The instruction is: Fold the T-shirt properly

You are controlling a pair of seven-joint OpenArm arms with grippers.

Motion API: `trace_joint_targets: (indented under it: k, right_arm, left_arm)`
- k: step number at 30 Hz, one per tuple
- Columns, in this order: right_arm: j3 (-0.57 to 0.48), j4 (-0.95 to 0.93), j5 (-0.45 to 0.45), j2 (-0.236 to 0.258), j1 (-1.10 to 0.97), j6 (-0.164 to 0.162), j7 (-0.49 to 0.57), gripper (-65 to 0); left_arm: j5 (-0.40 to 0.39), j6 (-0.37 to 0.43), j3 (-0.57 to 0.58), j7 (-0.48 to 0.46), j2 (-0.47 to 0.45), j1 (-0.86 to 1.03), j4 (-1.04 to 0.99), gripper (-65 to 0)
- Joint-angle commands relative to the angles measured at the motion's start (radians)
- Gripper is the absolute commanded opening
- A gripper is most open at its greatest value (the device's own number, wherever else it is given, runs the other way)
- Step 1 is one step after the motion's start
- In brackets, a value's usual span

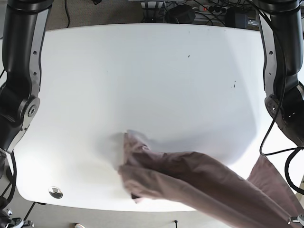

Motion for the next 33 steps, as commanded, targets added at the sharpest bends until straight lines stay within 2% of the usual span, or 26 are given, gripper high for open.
trace_joint_targets:
  k: [1,2,4,9,10,13,14,15,17,18,19,25,30,31,33]
  right_arm:
    - [0.004,0.078,0.011,-0.002,-0.074,0.000,0.010,-62.8]
    - [0.005,0.112,0.011,-0.006,-0.126,0.000,0.010,-62.8]
    - [0.010,0.180,0.011,-0.046,-0.274,0.000,0.012,-62.6]
    - [0.045,0.218,0.005,-0.146,-0.513,0.000,0.016,-62.0]
    - [0.044,0.218,0.005,-0.161,-0.545,0.000,0.022,-59.9]
    - [0.039,0.218,0.005,-0.203,-0.626,0.000,0.070,-43.4]
    - [0.039,0.213,0.004,-0.223,-0.654,0.000,0.093,-33.0]
    - [0.036,0.207,0.002,-0.235,-0.659,0.000,0.114,-25.8]
    - [-0.052,0.160,-0.042,-0.261,-0.665,0.000,0.174,-12.2]
    - [-0.093,0.134,-0.072,-0.263,-0.663,0.000,0.208,-8.6]
    - [-0.133,0.100,-0.095,-0.267,-0.662,0.000,0.250,-6.8]
    - [-0.306,-0.155,-0.254,-0.350,-0.625,0.000,0.558,-6.7]
    - [-0.340,-0.465,-0.395,-0.434,-0.519,-0.006,0.839,-6.7]
    - [-0.340,-0.525,-0.406,-0.445,-0.498,-0.026,0.882,-6.7]
    - [-0.342,-0.634,-0.427,-0.460,-0.456,-0.092,0.958,-6.5]
  left_arm:
    - [-0.011,-0.001,-0.001,-0.020,-0.035,0.063,0.074,-65.0]
    - [-0.011,-0.001,-0.001,-0.020,-0.045,0.120,0.120,-65.0]
    - [-0.011,-0.001,-0.004,-0.020,-0.049,0.281,0.244,-65.0]
    - [-0.011,-0.003,-0.133,-0.020,-0.042,0.647,0.433,-65.0]
    - [-0.011,-0.003,-0.136,-0.020,-0.042,0.718,0.456,-65.0]
    - [-0.013,-0.039,-0.210,-0.020,-0.031,0.916,0.510,-65.0]
    - [-0.013,-0.039,-0.296,-0.020,0.006,0.991,0.524,-65.0]
    - [-0.011,-0.039,-0.348,-0.020,0.024,1.033,0.527,-65.0]
    - [-0.011,-0.039,-0.435,-0.020,0.057,1.117,0.531,-65.0]
    - [-0.010,-0.039,-0.458,-0.020,0.060,1.154,0.531,-65.0]
    - [-0.010,-0.039,-0.477,-0.020,0.063,1.180,0.531,-65.0]
    - [-0.013,-0.039,-0.544,-0.020,0.064,1.277,0.531,-65.0]
    - [-0.010,-0.039,-0.601,-0.020,0.098,1.286,0.531,-65.0]
    - [-0.010,-0.039,-0.607,-0.020,0.100,1.300,0.531,-65.0]
    - [-0.011,-0.039,-0.609,-0.020,0.100,1.324,0.531,-65.0]
